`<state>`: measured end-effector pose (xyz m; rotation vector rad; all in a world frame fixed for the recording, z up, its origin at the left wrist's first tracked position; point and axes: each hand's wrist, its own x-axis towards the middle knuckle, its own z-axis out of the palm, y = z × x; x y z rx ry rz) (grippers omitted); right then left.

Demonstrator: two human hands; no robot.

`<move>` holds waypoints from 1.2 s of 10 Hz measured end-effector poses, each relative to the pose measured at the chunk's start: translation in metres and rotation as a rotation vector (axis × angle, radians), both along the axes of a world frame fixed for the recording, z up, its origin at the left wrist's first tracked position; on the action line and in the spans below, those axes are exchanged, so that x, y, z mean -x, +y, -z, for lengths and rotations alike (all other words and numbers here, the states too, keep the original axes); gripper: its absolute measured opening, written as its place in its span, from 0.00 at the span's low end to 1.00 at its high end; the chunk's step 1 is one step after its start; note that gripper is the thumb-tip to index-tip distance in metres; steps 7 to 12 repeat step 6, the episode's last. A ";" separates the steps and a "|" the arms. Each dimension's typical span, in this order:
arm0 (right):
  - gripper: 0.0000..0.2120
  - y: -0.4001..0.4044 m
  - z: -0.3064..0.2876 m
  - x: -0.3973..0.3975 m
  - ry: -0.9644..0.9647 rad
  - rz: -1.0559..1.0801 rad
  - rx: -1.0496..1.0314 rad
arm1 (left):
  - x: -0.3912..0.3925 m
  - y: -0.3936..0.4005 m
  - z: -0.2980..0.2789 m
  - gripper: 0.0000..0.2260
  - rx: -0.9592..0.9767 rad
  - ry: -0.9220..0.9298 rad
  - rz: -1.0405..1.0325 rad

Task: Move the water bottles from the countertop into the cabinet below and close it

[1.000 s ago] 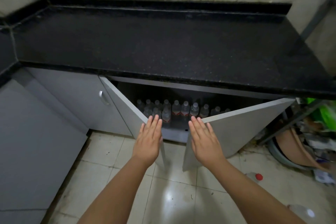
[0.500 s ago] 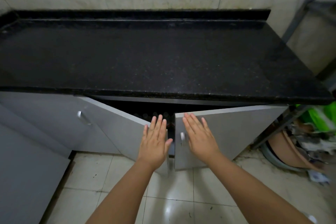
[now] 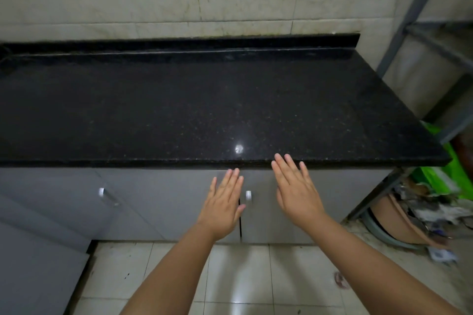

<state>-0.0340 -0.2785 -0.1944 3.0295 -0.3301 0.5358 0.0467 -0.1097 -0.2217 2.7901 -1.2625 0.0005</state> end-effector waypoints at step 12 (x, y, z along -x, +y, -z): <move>0.31 -0.011 -0.007 -0.019 0.080 0.106 -0.219 | -0.046 -0.038 -0.060 0.29 -0.060 0.046 -0.264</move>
